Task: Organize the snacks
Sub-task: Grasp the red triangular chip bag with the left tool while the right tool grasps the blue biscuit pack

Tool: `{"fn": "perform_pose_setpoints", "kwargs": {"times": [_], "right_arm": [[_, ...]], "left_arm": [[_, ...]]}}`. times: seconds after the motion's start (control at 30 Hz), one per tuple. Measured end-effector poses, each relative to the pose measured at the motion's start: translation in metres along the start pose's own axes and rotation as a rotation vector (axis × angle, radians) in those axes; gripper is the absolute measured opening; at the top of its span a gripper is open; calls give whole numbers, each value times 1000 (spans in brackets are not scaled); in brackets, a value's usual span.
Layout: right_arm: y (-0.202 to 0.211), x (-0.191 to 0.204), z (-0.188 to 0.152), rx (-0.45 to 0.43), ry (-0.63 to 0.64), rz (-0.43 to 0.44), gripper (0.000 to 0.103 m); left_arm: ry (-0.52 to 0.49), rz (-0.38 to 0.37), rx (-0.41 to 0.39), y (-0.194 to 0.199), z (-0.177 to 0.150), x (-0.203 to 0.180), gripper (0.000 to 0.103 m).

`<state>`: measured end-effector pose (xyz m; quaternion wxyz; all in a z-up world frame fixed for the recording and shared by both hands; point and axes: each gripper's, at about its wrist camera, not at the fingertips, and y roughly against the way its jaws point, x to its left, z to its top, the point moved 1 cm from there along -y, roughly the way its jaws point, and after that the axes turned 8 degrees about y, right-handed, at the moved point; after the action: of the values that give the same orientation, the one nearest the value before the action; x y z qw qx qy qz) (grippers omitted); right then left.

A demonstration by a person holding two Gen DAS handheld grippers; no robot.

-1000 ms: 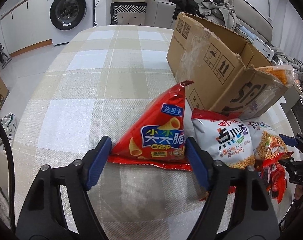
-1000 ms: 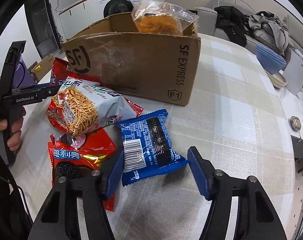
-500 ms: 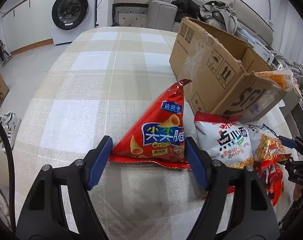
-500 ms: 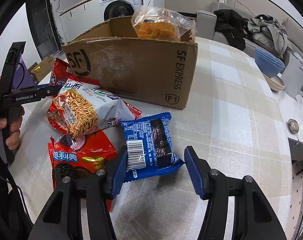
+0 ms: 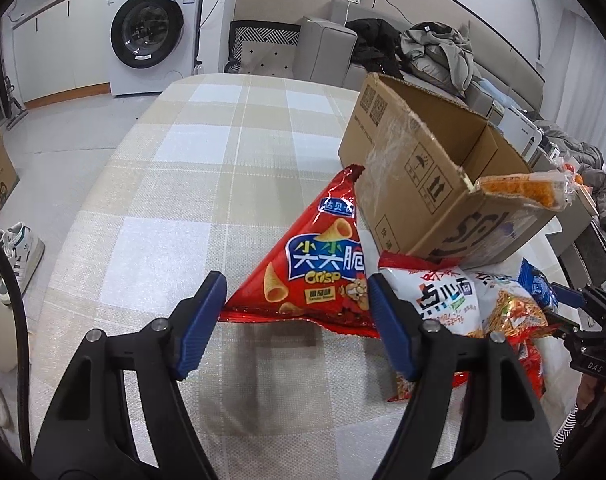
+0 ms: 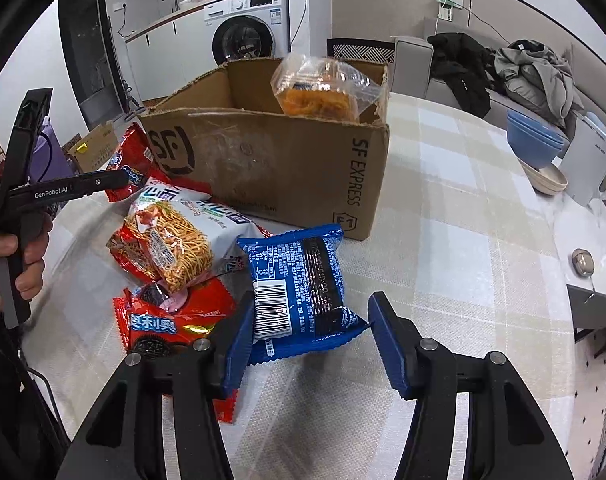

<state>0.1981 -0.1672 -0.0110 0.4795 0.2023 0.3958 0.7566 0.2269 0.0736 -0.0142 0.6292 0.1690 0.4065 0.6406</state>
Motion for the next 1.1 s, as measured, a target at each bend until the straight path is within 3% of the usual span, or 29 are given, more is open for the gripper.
{"fn": "perform_pose_setpoints", "kwargs": {"times": [0.2, 0.6, 1.1], "right_arm": [[7, 3, 1, -12, 6, -3, 57], [5, 1, 2, -1, 1, 3, 57], [5, 1, 1, 1, 0, 4, 57]], "left_arm": [[-29, 6, -9, 6, -2, -6, 69], [-41, 44, 62, -22, -10, -3, 69], [-51, 55, 61, -40, -6, -6, 77]]}}
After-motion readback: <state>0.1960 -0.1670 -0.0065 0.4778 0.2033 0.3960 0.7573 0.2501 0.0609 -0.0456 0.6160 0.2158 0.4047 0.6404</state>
